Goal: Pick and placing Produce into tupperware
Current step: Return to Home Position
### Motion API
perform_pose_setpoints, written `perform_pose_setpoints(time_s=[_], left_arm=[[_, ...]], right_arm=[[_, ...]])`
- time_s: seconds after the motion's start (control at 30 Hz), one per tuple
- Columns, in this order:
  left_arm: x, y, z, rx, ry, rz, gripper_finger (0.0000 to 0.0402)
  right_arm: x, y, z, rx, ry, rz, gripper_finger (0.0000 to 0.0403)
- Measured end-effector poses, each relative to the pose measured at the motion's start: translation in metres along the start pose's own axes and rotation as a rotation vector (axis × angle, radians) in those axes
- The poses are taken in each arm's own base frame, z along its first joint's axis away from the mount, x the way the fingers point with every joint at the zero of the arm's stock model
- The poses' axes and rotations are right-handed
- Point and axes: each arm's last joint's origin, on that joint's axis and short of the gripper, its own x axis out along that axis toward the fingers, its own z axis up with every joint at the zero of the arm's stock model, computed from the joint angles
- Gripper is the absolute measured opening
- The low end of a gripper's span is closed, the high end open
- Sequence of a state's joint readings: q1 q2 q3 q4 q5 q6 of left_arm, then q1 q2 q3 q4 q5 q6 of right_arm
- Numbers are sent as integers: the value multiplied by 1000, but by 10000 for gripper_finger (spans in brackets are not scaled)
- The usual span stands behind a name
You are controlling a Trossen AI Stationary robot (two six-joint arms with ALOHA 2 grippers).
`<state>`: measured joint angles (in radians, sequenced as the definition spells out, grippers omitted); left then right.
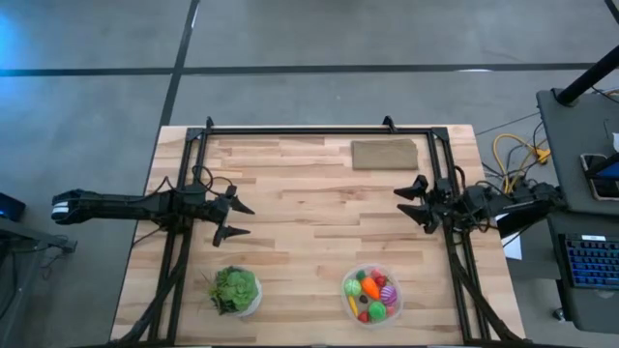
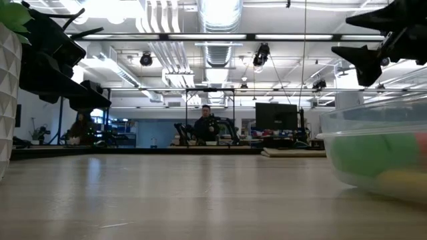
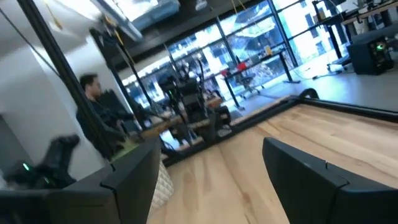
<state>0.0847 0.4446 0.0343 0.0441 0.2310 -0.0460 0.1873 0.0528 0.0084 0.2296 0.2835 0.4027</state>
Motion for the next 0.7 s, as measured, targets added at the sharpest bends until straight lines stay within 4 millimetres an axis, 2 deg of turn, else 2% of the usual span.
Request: perform_pose_setpoints(time_s=[0.27, 0.37, 0.7], left_arm=[[0, 0, 0, 0, 1, 0, 283], [0, 0, 0, 0, 0, 0, 283], [0, 0, 0, 0, 0, 0, 283]], right_arm=[[0, -8, -17, -105, 178, -94, 272], [1, -8, -19, -146, 203, -93, 275], [2, -9, -23, -126, 239, -110, 272]])
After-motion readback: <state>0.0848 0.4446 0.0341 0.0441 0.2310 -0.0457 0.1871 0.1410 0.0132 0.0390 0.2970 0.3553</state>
